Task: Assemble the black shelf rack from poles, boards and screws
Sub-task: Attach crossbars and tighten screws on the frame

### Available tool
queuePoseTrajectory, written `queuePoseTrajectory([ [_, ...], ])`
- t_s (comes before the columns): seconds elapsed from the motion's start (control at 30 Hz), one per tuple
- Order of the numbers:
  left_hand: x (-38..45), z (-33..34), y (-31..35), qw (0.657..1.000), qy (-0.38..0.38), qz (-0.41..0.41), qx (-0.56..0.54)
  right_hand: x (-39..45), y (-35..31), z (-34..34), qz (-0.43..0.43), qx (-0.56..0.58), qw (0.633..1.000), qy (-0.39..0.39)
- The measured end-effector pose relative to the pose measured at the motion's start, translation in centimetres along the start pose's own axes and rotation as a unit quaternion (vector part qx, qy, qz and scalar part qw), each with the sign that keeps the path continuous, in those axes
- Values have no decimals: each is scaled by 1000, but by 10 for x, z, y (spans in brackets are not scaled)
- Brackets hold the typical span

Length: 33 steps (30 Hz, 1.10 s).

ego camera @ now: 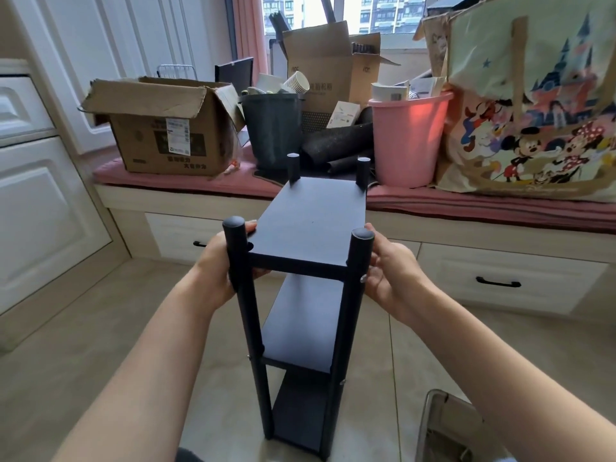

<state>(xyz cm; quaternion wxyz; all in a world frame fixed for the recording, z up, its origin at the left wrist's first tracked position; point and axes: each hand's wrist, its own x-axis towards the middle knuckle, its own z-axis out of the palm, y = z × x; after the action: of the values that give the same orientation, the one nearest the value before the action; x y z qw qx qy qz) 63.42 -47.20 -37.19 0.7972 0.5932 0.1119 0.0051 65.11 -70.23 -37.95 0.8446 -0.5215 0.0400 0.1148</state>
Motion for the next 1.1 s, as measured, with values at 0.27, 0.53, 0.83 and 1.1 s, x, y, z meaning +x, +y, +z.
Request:
queuePoseTrajectory([
  [0.27, -54, 32, -5, 734, 249, 514, 367, 5, -12, 6, 55, 92, 993, -56],
  [0.53, -61, 78, -54, 696, 43, 454, 555, 14, -17, 1, 70, 121, 985, -101],
  [0.83, -48, 58, -45, 745, 42, 457, 484, 19, -5, -2, 90, 178, 971, -132],
  [1.1, -55, -9, -3, 822, -47, 392, 411, 37, -4, -21, 48, 146, 988, 20],
])
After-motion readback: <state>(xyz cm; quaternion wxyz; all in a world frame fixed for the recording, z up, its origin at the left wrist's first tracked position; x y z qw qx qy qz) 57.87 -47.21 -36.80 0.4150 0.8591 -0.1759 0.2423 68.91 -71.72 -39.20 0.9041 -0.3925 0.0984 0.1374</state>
